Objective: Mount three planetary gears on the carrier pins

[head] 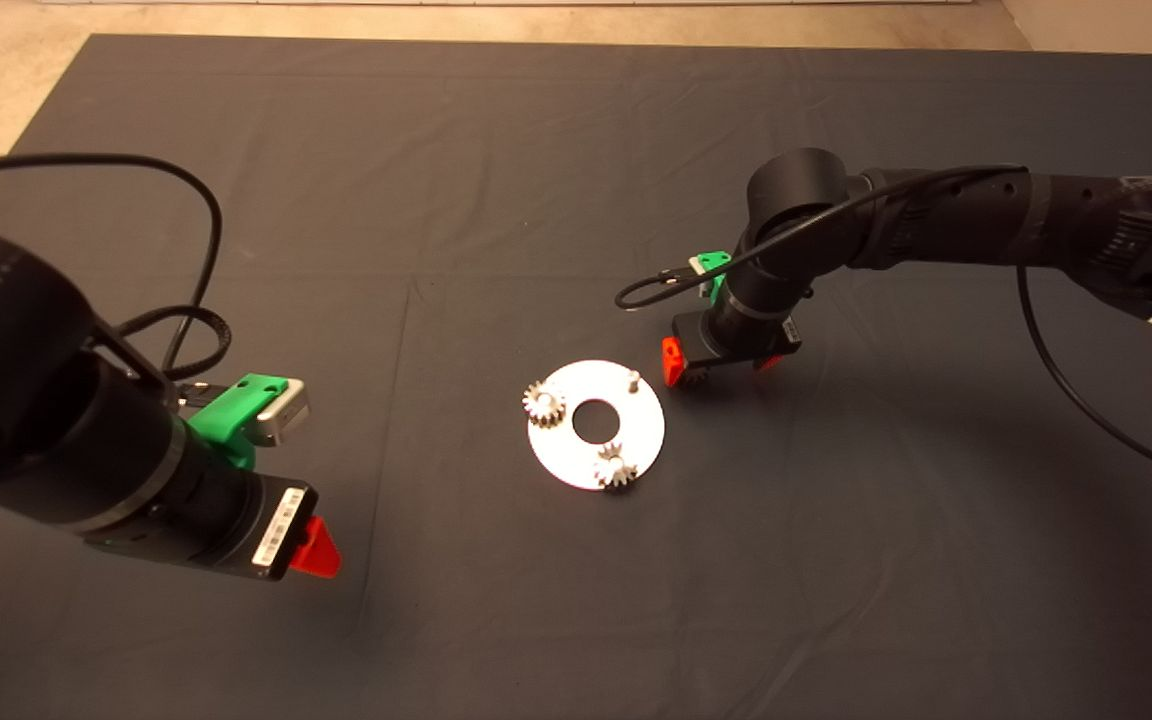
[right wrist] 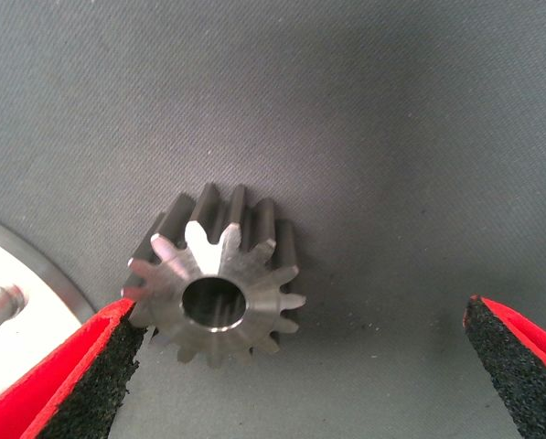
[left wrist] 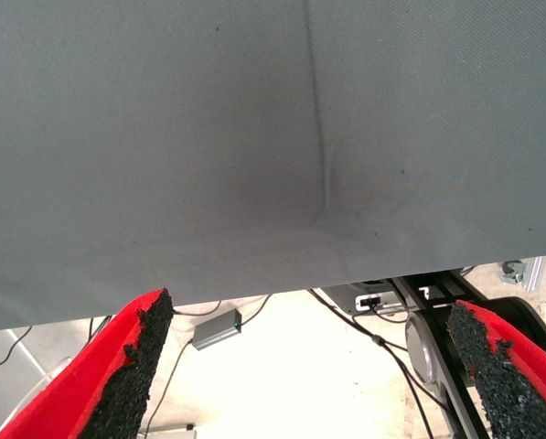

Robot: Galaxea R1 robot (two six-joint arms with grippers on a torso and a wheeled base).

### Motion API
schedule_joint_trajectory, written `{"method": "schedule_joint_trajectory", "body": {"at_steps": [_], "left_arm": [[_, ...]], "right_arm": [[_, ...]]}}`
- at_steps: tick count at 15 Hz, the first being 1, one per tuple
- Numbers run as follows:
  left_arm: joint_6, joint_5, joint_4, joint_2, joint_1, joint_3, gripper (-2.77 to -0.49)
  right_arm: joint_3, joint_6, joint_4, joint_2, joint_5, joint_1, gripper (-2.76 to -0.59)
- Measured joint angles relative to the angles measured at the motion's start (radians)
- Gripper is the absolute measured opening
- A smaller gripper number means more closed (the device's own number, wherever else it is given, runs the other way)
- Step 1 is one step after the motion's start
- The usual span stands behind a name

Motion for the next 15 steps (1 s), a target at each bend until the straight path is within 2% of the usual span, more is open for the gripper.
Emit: {"method": "schedule_joint_trajectory", "body": {"at_steps": [5,7,9,11,13,15], "left_arm": [[-0.001,0.0,0.0,0.0,0.0,0.0,-1.08],[-0.001,0.0,0.0,0.0,0.0,0.0,-1.08],[-0.001,0.0,0.0,0.0,0.0,0.0,-1.08],[-0.001,0.0,0.0,0.0,0.0,0.0,-1.08],[-0.001,0.0,0.0,0.0,0.0,0.0,-1.08],[-0.001,0.0,0.0,0.0,0.0,0.001,-1.08]], "right_arm": [[-0.014,-0.007,0.0,0.004,0.004,0.0,-0.82],[-0.027,-0.011,0.0,0.013,0.005,0.0,-0.96],[-0.038,-0.014,0.0,0.023,0.004,0.0,-0.96],[-0.048,-0.015,0.0,0.027,0.005,0.0,-1.1],[-0.056,-0.018,0.0,0.037,0.003,0.0,-1.11],[-0.063,-0.02,0.0,0.046,0.004,0.0,-1.26]]}}
